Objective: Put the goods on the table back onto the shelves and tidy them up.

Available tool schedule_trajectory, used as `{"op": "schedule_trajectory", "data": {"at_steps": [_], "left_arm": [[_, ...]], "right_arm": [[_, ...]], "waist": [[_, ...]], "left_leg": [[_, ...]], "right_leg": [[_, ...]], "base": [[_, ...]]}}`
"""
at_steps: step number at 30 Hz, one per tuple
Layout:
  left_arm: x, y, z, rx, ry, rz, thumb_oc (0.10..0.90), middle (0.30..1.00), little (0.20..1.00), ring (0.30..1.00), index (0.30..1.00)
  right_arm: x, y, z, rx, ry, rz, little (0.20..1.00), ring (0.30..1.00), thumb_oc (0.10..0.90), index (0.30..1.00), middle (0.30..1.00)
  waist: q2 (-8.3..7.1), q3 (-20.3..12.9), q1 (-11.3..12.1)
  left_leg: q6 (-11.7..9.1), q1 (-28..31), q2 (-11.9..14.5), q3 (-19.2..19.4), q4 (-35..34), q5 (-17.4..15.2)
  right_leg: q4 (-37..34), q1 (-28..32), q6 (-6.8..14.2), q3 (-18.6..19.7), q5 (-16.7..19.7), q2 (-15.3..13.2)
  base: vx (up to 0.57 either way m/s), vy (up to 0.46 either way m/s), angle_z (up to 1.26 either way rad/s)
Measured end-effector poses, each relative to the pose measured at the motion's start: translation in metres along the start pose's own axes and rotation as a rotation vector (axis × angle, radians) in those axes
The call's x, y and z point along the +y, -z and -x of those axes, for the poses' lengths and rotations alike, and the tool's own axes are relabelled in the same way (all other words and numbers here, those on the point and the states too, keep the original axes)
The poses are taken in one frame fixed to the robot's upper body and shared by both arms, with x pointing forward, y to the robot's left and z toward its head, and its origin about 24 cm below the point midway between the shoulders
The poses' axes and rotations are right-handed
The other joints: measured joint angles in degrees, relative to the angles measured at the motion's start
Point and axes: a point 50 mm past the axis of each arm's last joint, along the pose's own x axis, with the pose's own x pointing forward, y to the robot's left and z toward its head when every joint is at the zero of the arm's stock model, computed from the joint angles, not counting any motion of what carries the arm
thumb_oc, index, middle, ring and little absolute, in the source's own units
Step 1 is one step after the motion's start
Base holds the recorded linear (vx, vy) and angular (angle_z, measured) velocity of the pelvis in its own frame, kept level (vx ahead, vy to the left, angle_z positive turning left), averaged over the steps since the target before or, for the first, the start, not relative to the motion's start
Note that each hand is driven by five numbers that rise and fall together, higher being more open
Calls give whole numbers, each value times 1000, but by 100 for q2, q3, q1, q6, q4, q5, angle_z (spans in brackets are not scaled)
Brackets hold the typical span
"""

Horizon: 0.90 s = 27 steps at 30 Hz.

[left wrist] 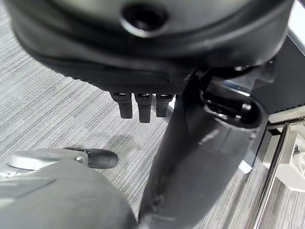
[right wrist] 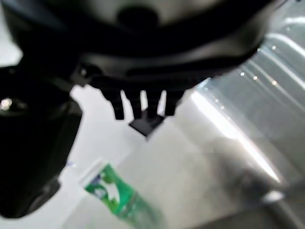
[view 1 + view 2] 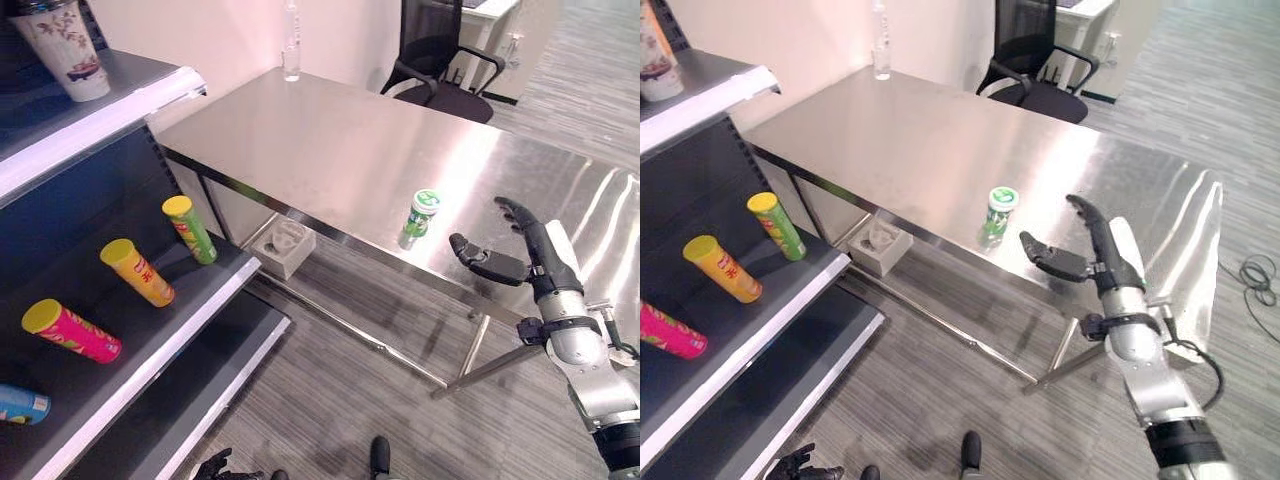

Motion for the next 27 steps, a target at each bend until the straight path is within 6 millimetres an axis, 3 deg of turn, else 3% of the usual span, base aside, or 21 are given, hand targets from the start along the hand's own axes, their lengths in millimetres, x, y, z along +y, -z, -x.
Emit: {"op": "schedule_trajectory", "data": {"at_steps": [7,27], "left_arm": [[-1,-5,-1,-19,3,-8,800,900,900,900,900],[0,-7,-1,-26,-10,-17,800,900,900,900,900]], "right_arm": [[11,12,-9,87,20,34,900,900,800,900,900],[13,8,-11,71,56,93,900,900,800,900,900]], "waist": [[2,-5,294],[42,-8,300]], "left_leg": [[-2,-152,-20,-180,2,42],[-9,-222,-22,-338,3,57]], "right_leg": [[0,-40,-6,-166,-14,-51],[-1,-15,-18,-333,-69,-79]], "base": [[17,0,14],[6,2,4]]}}
